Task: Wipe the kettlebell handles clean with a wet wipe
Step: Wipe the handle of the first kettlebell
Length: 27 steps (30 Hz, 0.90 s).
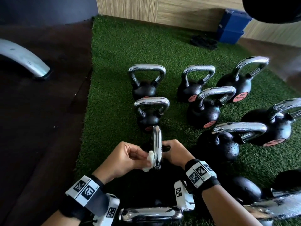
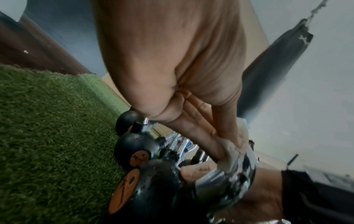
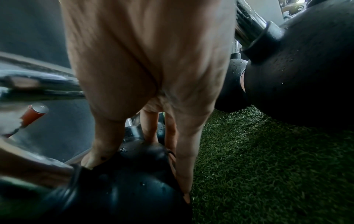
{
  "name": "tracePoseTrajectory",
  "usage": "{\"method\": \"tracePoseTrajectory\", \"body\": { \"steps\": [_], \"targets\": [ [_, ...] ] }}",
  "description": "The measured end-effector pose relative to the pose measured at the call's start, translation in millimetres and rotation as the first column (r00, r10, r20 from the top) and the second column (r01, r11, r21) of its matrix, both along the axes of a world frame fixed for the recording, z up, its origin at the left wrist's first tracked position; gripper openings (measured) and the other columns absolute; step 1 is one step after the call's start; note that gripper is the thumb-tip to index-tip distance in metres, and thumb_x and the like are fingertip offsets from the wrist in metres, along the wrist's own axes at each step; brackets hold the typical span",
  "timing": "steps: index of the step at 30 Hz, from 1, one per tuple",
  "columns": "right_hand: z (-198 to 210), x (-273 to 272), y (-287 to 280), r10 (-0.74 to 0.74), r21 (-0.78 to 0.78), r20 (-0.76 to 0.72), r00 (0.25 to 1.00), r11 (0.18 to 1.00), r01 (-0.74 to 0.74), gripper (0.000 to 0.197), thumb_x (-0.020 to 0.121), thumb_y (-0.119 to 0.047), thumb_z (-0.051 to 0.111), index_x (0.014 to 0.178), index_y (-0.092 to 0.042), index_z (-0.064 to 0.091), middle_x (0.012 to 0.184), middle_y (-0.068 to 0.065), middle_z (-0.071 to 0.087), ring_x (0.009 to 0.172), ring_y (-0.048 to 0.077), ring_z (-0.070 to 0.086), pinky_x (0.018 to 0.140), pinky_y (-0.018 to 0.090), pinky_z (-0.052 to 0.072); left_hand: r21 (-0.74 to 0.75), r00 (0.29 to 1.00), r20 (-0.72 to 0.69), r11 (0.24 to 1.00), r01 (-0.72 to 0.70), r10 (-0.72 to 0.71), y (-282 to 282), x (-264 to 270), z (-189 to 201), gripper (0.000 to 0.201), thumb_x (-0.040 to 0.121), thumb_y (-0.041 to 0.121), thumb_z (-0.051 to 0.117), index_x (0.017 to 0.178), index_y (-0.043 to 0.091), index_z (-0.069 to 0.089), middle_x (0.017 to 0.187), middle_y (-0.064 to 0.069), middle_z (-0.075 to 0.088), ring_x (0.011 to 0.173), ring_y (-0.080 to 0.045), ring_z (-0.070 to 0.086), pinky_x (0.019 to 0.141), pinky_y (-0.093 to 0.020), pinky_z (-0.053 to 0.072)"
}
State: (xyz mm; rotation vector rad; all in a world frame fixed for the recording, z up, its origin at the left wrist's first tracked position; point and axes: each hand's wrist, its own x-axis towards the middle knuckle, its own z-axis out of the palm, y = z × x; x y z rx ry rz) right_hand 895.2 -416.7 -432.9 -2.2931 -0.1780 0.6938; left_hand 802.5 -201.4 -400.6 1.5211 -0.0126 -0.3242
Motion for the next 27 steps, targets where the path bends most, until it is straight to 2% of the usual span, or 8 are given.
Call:
{"method": "tracePoseTrajectory", "body": {
  "steps": [3, 6, 11, 15, 17, 19, 23, 27],
  "targets": [
    [-2.1, 1.0, 0.4, -0.008, -0.016, 0.008, 1.000, 1.000, 0.008, 0.044, 0.073, -0.040, 0.086, 0.113, -0.026, 0.075, 0.104, -0.003, 0.075, 0.098, 0.013, 0.068, 0.082, 0.025, 0.053, 0.136, 1.000, 0.015, 0.991, -0.005, 0.003, -3.1, -8.6, -9.5, 0.012, 0.074, 0.005, 0.090, 0.083, 0.007, 0.083, 0.083, -0.007, 0.080, 0.074, -0.009, 0.072, 0.070, -0.020, 0.054],
    [-3.0, 0.8, -0.1, -0.026, -0.030, 0.002, 1.000, 0.999, 0.026, 0.055, 0.070, -0.045, 0.086, 0.120, -0.027, 0.072, 0.114, 0.000, 0.074, 0.107, 0.015, 0.068, 0.092, 0.029, 0.055, 0.283, 0.998, 0.045, 0.957, -0.059, 0.049, -10.3, -14.6, -19.8, 0.010, 0.077, 0.017, 0.090, 0.085, 0.018, 0.085, 0.081, 0.004, 0.081, 0.077, -0.006, 0.075, 0.071, -0.016, 0.053],
    [4.0, -4.1, 0.6, -0.007, -0.069, 0.007, 1.000, 0.998, 0.008, 0.056, 0.075, -0.046, 0.082, 0.128, -0.033, 0.067, 0.117, -0.004, 0.071, 0.108, 0.013, 0.065, 0.081, 0.019, 0.047, 0.381, 0.996, 0.083, 0.923, -0.049, 0.019, -7.1, -12.8, -23.3, 0.013, 0.077, 0.033, 0.089, 0.089, 0.031, 0.084, 0.084, 0.015, 0.080, 0.084, -0.003, 0.076, 0.079, -0.023, 0.057],
    [34.7, -10.7, -0.9, -0.031, -0.107, 0.260, 0.965, 0.992, 0.061, 0.031, 0.081, -0.031, 0.081, 0.112, -0.031, 0.076, 0.091, -0.008, 0.071, 0.090, 0.010, 0.068, 0.067, 0.012, 0.043, 0.132, 0.989, -0.004, 0.980, -0.149, 0.151, 3.8, -2.3, -11.6, 0.021, 0.067, 0.031, 0.087, 0.088, 0.026, 0.085, 0.090, 0.000, 0.081, 0.083, -0.009, 0.075, 0.076, -0.020, 0.056],
    [57.1, -14.7, -0.7, -0.137, 0.042, 0.459, 0.878, 0.990, 0.133, 0.022, 0.080, -0.017, 0.081, 0.099, -0.027, 0.079, 0.080, -0.010, 0.072, 0.073, 0.003, 0.066, 0.069, 0.012, 0.048, -0.020, 0.966, -0.081, 0.969, -0.248, 0.245, 7.4, 2.8, -2.5, 0.026, 0.064, 0.030, 0.087, 0.089, 0.025, 0.084, 0.089, -0.004, 0.081, 0.079, -0.009, 0.074, 0.070, -0.019, 0.058],
    [79.3, -19.3, 1.6, -0.167, 0.237, 0.495, 0.853, 0.970, 0.053, 0.026, 0.075, -0.011, 0.084, 0.095, -0.026, 0.081, 0.076, -0.011, 0.072, 0.063, -0.001, 0.062, 0.067, 0.008, 0.048, -0.140, 0.953, -0.145, 0.947, -0.287, 0.268, 10.9, 7.9, 7.0, 0.031, 0.062, 0.032, 0.088, 0.090, 0.020, 0.083, 0.086, -0.004, 0.079, 0.076, -0.010, 0.074, 0.069, -0.022, 0.060],
    [110.1, -29.5, 11.8, 0.030, 0.338, 0.492, 0.870, 0.915, -0.222, 0.047, 0.066, -0.019, 0.093, 0.111, -0.025, 0.079, 0.093, -0.009, 0.076, 0.074, 0.006, 0.069, 0.070, 0.016, 0.054, -0.248, 0.965, -0.181, 0.940, -0.232, 0.191, 11.1, 18.1, 26.4, 0.030, 0.066, 0.034, 0.087, 0.091, 0.019, 0.082, 0.086, -0.006, 0.078, 0.074, -0.013, 0.075, 0.069, -0.025, 0.061],
    [115.6, -31.8, 18.3, 0.015, 0.348, 0.553, 0.833, 0.904, -0.247, 0.045, 0.067, -0.024, 0.093, 0.109, -0.019, 0.079, 0.099, -0.010, 0.076, 0.085, 0.003, 0.072, 0.074, 0.019, 0.058, -0.310, 0.958, -0.206, 0.915, -0.258, 0.201, 1.5, 24.5, 36.3, 0.027, 0.063, 0.029, 0.088, 0.083, 0.018, 0.074, 0.075, -0.003, 0.075, 0.066, -0.011, 0.073, 0.065, -0.025, 0.061]
  ]
}}
